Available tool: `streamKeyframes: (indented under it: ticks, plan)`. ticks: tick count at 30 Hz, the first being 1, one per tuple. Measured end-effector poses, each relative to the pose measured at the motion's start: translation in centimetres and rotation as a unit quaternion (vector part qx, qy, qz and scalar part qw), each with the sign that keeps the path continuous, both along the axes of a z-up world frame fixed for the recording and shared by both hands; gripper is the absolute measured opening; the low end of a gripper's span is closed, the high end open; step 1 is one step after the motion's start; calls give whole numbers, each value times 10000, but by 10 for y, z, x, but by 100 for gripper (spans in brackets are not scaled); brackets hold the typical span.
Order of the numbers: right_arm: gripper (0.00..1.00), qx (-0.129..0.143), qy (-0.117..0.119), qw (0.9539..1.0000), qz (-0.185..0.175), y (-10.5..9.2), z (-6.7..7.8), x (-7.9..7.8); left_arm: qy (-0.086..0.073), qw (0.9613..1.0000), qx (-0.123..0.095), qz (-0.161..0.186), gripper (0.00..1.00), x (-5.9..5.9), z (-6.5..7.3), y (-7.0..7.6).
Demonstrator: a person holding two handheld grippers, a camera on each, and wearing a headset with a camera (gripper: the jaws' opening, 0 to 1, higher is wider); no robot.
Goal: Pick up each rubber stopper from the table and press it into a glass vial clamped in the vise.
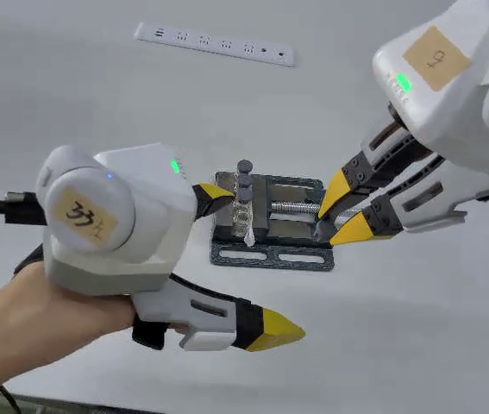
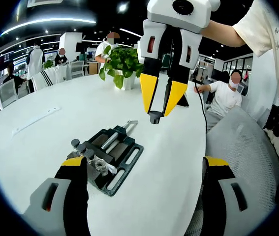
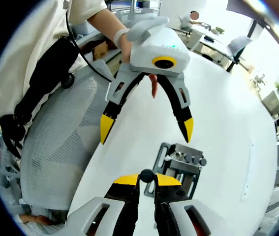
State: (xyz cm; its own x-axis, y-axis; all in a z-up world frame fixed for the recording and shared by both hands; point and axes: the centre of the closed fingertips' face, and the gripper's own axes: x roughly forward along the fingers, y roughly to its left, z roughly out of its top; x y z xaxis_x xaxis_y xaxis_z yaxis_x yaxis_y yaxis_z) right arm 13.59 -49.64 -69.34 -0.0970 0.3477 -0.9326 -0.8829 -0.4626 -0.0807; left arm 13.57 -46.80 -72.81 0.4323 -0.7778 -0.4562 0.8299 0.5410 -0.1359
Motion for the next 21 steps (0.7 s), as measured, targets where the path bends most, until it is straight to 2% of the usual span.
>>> streamKeyframes:
  ticks: [6,7,10,16,18,21]
  plan:
    - [6,54,-181,9988,453,14,-2,16,97,9998,-46,185,99,3,-5,12]
    - [6,38,-264,9976,634,16,-4,20,95,9997,-27,205,99,3,-7,14]
    - [6,-19,-334,9962,798,22,-10,27,118,9996,-40,263,99,5,-8,17]
    - [6,-114,-399,9917,1217,31,-21,32,83,9992,-58,389,99,7,-8,22]
    - [6,-102,-377,9916,1234,34,-25,33,92,9990,-48,442,99,8,-9,25]
    - [6,-97,-398,9891,1415,39,-31,36,91,9987,-45,505,99,9,-10,28]
